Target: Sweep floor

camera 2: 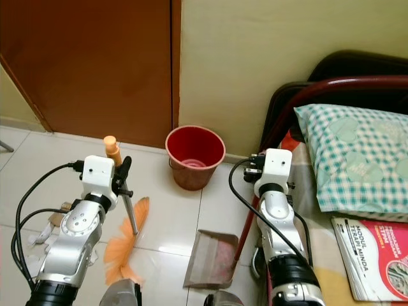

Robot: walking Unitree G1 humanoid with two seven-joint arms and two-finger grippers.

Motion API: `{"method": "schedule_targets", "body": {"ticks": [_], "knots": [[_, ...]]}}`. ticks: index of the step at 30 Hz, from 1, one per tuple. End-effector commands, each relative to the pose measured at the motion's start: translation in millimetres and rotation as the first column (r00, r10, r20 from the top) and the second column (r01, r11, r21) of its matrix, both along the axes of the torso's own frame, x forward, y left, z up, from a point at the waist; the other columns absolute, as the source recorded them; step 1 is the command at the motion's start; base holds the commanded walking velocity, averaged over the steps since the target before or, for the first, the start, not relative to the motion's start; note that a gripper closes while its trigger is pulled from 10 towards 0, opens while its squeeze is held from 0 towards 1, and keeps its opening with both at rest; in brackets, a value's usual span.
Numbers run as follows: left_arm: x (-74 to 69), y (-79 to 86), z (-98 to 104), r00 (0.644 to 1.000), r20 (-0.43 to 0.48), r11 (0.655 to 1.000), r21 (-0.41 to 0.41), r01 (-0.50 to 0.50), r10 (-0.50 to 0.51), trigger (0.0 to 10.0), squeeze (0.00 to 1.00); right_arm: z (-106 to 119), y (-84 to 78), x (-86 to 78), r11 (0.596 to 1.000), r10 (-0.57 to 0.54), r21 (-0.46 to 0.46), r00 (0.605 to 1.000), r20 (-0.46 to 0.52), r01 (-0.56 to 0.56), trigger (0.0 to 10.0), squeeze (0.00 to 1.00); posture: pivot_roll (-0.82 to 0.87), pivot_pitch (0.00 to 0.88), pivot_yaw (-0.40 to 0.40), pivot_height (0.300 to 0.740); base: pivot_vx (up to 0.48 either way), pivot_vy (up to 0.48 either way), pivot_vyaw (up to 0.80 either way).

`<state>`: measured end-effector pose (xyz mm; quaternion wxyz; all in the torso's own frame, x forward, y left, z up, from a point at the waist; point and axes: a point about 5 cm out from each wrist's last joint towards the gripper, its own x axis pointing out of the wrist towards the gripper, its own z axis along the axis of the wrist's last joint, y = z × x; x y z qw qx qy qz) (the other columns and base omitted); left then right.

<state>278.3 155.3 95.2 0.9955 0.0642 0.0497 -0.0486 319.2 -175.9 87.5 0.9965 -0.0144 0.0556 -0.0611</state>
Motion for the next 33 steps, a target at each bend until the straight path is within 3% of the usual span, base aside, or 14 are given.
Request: {"method": "schedule_targets", "body": {"ticks": [1,8,13,14,15,18,27,33], "knots": [[-7.1,0.3,-13,0.998,-0.066,0.999,-0.037,-0.004,0.002,10.0,0.0,-1,-2.1,1.0,1.0,0.003,-0.021,1.0,-0.019,-0.003,10.0,0.0,0.03,0.184,-0.144,0.74,0.0,0.0,0.0],[-5.5,-6.7,-12,0.996,-0.054,0.997,-0.023,0.068,-0.069,10.0,0.0,-10,8.1,3.3,1.0,0.014,0.004,0.999,-0.037,-0.014,10.0,0.0,0.07,0.114,-0.136,0.74,0.0,0.0,0.0],[0.3,-4.1,-11,0.998,-0.055,0.998,-0.042,0.039,-0.042,10.0,0.0,-11,15.1,5.4,0.999,0.018,0.047,0.999,-0.038,-0.017,10.0,0.0,0.06,0.164,-0.076,0.74,0.0,0.0,0.0],[-1.2,-5.7,-13,0.997,-0.059,0.998,-0.05,0.038,-0.041,10.0,0.0,-12,14.5,3.9,0.998,0.014,0.066,0.999,-0.032,-0.012,10.0,0.0,0.06,0.157,-0.061,0.74,0.0,0.0,0.0],[-4.0,-7.9,-15,0.997,-0.056,0.998,-0.054,0.045,-0.048,10.0,0.0,-13,12.7,2.1,0.996,0.005,0.087,1.0,-0.018,-0.004,10.0,0.0,0.06,0.095,-0.056,0.74,0.0,0.0,0.0],[-7.6,-10.1,-16,0.997,-0.039,0.997,-0.044,0.059,-0.06,10.0,0.0,-13,6.6,0.2,0.992,-0.041,0.12,0.999,-0.001,0.04,10.0,0.0,0.04,0.117,-0.039,0.74,0.0,0.0,0.0],[-5.5,-17.6,7,0.99,0.107,0.996,0.0,0.087,-0.087,10.0,0.0,-8,-2.6,-5.3,0.996,-0.045,0.072,0.999,0.026,0.043,10.0,0.0,0.02,0.106,-0.046,0.74,0.0,0.0,0.0],[-5.3,-13.5,9,0.991,0.119,0.998,-0.021,0.06,-0.057,10.0,0.0,-6,-19.1,-11.9,0.993,-0.096,0.067,0.995,0.033,0.094,10.0,0.0,0.0,0.104,-0.043,0.74,0.0,0.0,0.0]]}}
